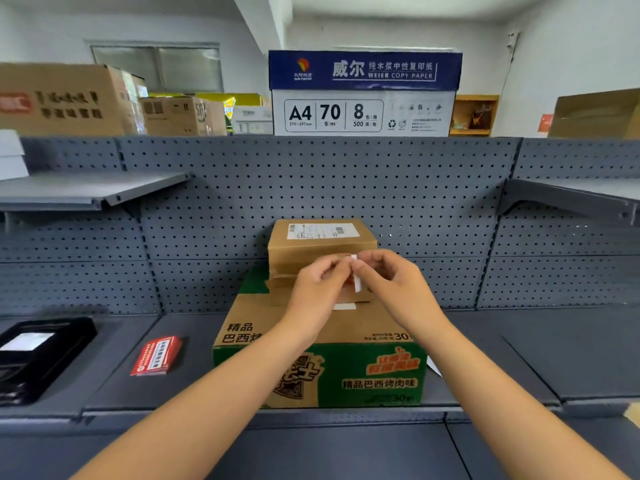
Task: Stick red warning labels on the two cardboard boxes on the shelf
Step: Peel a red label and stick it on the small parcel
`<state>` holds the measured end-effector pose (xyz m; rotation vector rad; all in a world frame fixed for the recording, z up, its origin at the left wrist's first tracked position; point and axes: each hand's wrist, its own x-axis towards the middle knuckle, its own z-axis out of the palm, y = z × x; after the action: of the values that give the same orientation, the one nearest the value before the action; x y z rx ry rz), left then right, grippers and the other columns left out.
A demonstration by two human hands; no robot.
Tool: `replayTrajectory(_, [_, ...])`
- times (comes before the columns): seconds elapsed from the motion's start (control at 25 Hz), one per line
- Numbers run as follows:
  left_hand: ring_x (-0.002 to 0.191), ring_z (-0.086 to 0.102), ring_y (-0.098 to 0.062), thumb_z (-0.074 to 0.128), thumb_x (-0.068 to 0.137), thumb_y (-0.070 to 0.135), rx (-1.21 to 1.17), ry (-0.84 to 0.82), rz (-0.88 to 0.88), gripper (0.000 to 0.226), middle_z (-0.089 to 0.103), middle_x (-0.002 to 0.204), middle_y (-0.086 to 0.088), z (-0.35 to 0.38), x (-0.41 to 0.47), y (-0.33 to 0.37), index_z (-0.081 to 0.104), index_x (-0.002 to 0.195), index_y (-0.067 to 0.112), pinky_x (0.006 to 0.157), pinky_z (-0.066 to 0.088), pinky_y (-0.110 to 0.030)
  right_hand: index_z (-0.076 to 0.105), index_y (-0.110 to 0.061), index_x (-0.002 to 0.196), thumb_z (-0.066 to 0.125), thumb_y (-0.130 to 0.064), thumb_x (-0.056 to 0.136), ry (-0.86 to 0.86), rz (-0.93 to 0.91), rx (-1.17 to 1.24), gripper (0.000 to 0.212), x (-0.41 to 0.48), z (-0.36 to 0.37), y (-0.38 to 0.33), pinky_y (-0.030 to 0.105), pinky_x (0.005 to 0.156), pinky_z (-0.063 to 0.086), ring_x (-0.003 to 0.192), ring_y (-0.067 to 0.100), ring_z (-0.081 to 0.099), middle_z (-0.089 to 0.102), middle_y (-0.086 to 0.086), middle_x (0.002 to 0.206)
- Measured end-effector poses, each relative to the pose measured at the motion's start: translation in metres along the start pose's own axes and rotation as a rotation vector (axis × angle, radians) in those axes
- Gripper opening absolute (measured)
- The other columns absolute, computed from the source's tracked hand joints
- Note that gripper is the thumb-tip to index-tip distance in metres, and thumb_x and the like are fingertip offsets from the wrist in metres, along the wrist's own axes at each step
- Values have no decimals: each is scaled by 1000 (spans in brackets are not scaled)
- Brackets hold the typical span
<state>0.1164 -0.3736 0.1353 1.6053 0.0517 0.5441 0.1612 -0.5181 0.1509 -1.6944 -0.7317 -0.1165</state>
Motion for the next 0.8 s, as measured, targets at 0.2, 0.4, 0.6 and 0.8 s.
replayTrajectory(0.2, [123, 54, -2, 58, 102, 33, 178, 11, 65, 19, 54, 135, 9, -25, -5, -6, 70, 116, 28, 109, 44, -23, 69, -30, 114, 75, -39, 91, -38, 66, 166, 26, 3, 21, 8, 35, 94, 56, 102, 14, 72, 77, -7, 107])
replayTrajectory(0.4, [108, 65, -13, 70, 96, 25, 72, 198, -86, 31, 64, 124, 2, -46, 0, -21, 56, 124, 25, 95, 55, -29, 69, -16, 116, 69, -14, 96, -9, 196, 361, 20, 8, 33, 26, 35, 88, 57, 105, 25, 74, 79, 2, 107])
replayTrajectory(0.6, [83, 65, -11, 67, 97, 11, 45, 162, -145, 6, 72, 105, -8, -56, -1, -31, 69, 102, 13, 69, 55, -18, 70, -20, 111, 67, -16, 97, 5, 247, 271, 15, 8, 39, 44, 32, 85, 57, 103, 21, 73, 78, 1, 105])
replayTrajectory(0.8, [81, 66, -13, 67, 96, 8, 59, 161, -132, 7, 73, 101, -8, -60, 2, -43, 70, 95, 15, 68, 54, -19, 66, -24, 111, 70, -12, 95, 140, 173, -40, 20, 12, 44, 58, 18, 78, 56, 102, 11, 67, 71, -4, 106])
